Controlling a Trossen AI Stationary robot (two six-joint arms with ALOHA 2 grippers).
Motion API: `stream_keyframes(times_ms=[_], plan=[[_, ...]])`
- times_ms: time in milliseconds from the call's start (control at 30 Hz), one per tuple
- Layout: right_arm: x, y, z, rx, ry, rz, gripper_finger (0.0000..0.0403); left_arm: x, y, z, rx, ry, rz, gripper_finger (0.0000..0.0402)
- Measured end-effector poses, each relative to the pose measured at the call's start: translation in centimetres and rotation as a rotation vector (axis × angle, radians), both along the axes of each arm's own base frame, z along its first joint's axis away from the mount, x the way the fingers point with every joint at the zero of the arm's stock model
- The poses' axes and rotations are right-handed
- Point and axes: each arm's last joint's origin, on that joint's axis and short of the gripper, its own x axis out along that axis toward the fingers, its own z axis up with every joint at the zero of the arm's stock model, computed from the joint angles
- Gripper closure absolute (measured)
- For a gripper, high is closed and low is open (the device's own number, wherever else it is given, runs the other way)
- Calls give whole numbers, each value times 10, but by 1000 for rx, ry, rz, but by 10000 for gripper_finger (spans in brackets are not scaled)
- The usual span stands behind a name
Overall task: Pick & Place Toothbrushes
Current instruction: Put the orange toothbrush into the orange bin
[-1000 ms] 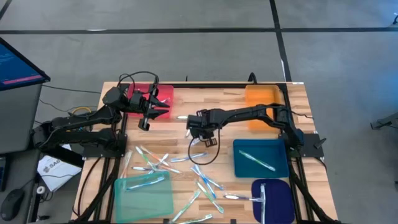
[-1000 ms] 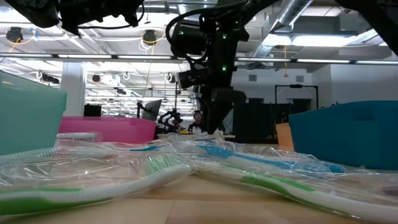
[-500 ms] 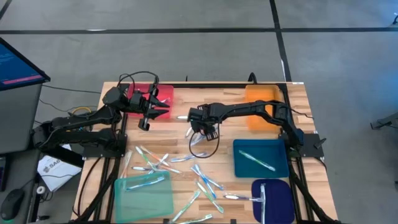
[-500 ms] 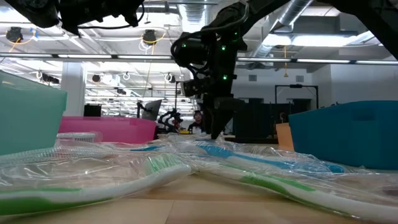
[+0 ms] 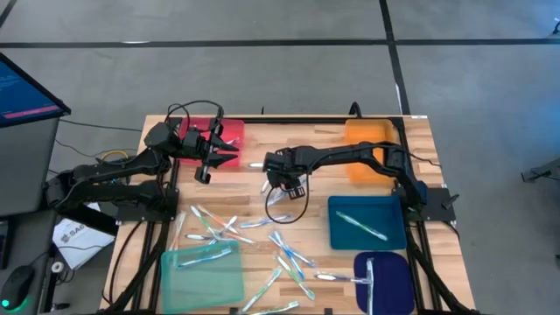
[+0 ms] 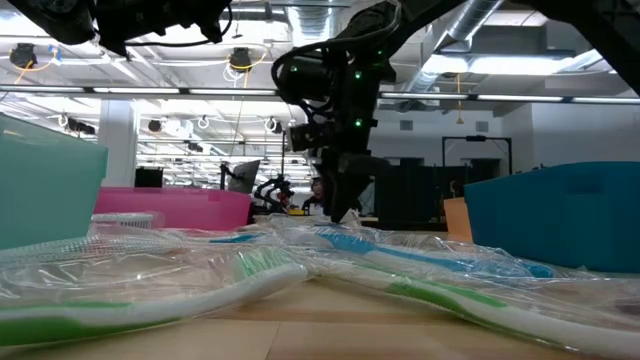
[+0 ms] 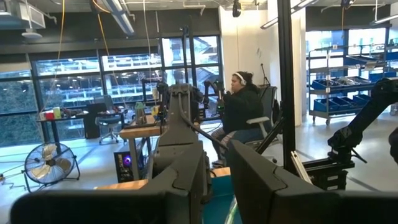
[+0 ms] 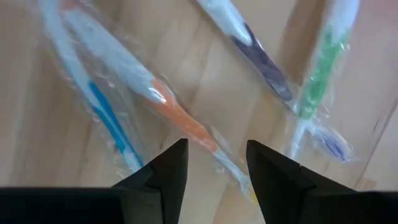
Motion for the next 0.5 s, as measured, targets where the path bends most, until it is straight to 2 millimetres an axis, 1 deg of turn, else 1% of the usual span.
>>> stream_keyframes(times_ms=[200, 500], plan=[[2, 5, 0, -2, -9, 27, 232, 0, 0, 0, -1, 0, 0, 329], [0, 1, -2, 4, -3, 42, 218, 0, 0, 0, -1, 0, 0, 329]])
